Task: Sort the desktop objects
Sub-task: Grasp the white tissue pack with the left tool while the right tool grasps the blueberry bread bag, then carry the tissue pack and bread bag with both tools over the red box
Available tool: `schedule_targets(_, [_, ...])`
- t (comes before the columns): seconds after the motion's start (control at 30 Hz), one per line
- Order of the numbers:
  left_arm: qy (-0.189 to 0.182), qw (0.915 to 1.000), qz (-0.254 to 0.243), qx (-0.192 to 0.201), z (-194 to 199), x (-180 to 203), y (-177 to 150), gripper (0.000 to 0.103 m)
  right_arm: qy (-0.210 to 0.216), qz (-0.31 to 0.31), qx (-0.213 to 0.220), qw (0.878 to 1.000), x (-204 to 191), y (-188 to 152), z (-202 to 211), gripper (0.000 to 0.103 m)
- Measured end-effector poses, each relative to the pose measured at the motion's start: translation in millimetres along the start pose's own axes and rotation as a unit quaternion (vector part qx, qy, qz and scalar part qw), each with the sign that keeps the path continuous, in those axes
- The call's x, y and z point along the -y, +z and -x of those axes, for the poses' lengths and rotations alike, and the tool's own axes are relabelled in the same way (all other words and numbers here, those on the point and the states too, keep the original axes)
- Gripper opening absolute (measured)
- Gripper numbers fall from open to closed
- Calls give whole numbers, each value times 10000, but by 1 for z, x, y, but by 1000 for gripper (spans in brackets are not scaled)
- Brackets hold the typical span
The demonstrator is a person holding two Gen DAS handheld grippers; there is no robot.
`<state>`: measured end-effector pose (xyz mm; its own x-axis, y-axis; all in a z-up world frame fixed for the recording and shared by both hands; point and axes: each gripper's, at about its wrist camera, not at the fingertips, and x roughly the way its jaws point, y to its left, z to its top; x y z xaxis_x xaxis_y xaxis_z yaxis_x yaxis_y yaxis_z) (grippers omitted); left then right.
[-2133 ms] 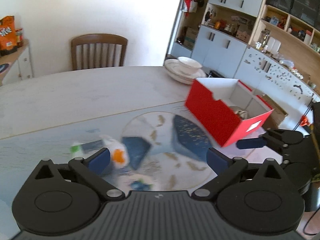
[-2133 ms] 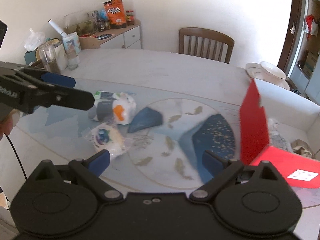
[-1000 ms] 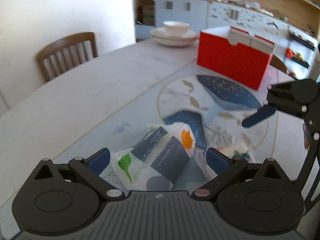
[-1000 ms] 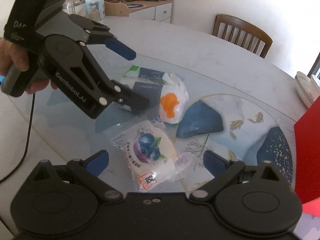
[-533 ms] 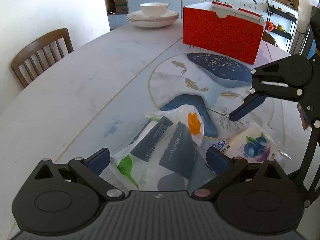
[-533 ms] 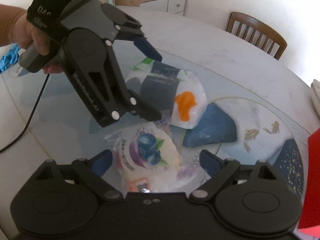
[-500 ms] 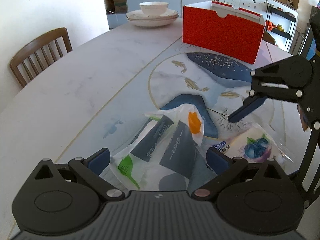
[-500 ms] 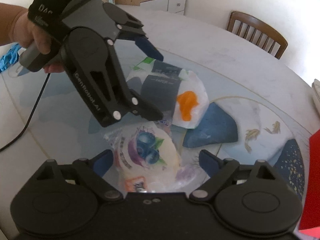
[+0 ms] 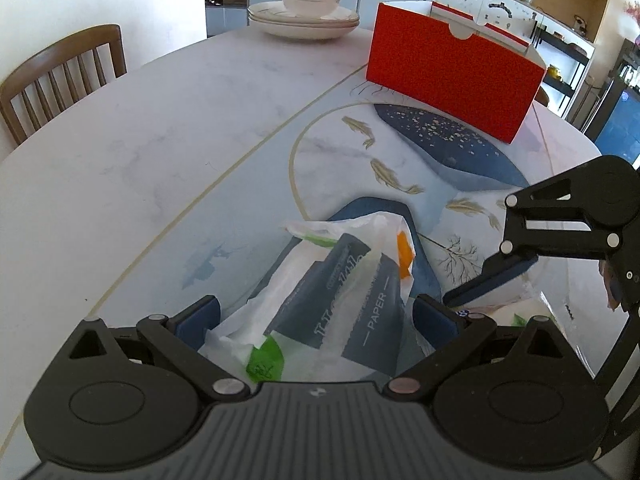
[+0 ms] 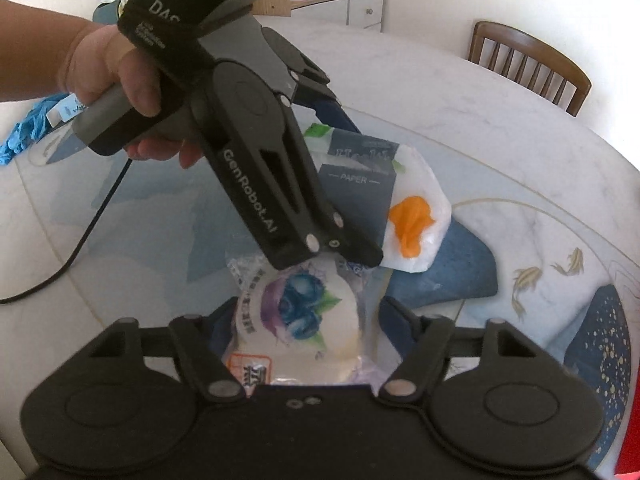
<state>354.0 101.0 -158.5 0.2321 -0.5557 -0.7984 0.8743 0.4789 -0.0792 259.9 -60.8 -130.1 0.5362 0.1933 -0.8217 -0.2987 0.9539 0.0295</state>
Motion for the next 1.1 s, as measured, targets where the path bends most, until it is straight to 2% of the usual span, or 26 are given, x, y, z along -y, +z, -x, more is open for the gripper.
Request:
schedule_targets(0.13, [3,10000,75,0,2,2,-1,103,-32,25,4,10000,2,-7,7,62])
schedule_targets(0.23, [-59,9998,187,15,4,5,-2,103,-65,-18,4,10000,5,-15,13,60])
schedule_targets(0.47, [58,9996,287,1,6,17,-6,103,-201,-219,-95,9995,15,-37,28,57])
schedule_targets(0.7, [475,9988,54,-100,-1,52,-10,101,-482,-646,-135,9967,30,-56,44,56])
schedule_targets(0.77, [605,9981,109,-88,-2,60,-9,98,-544,-707,-129,9959,31,-63,48,56])
schedule_targets(0.83, [692,9974,202,-64,-2,66,-8,89,-590,-767,-124,9952,33,-69,53,56])
schedule_targets(1.1, [989,9936,547,-70,-4,88,-3,76,-789,-999,-65,9918,46,-87,65,54])
